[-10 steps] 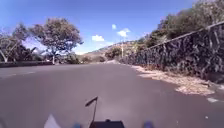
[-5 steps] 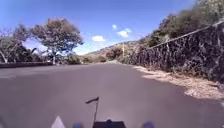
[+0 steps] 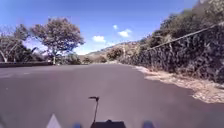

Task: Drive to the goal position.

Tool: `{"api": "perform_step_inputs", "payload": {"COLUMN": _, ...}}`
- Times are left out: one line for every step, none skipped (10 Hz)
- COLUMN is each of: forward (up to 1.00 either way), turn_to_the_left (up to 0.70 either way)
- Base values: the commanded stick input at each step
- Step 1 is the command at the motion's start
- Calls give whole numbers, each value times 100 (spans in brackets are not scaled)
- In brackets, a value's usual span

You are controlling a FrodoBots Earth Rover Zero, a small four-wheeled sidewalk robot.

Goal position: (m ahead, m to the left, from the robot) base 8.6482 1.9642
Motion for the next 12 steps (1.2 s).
{"api": "perform_step_inputs", "payload": {"forward": 50, "turn_to_the_left": 0}}
{"api": "perform_step_inputs", "payload": {"forward": 50, "turn_to_the_left": 0}}
{"api": "perform_step_inputs", "payload": {"forward": 50, "turn_to_the_left": 0}}
{"api": "perform_step_inputs", "payload": {"forward": 50, "turn_to_the_left": 0}}
{"api": "perform_step_inputs", "payload": {"forward": 50, "turn_to_the_left": 0}}
{"api": "perform_step_inputs", "payload": {"forward": 50, "turn_to_the_left": 0}}
{"api": "perform_step_inputs", "payload": {"forward": 50, "turn_to_the_left": 0}}
{"api": "perform_step_inputs", "payload": {"forward": 50, "turn_to_the_left": 0}}
{"api": "perform_step_inputs", "payload": {"forward": 50, "turn_to_the_left": 0}}
{"api": "perform_step_inputs", "payload": {"forward": 50, "turn_to_the_left": 0}}
{"api": "perform_step_inputs", "payload": {"forward": 50, "turn_to_the_left": 0}}
{"api": "perform_step_inputs", "payload": {"forward": 50, "turn_to_the_left": 0}}
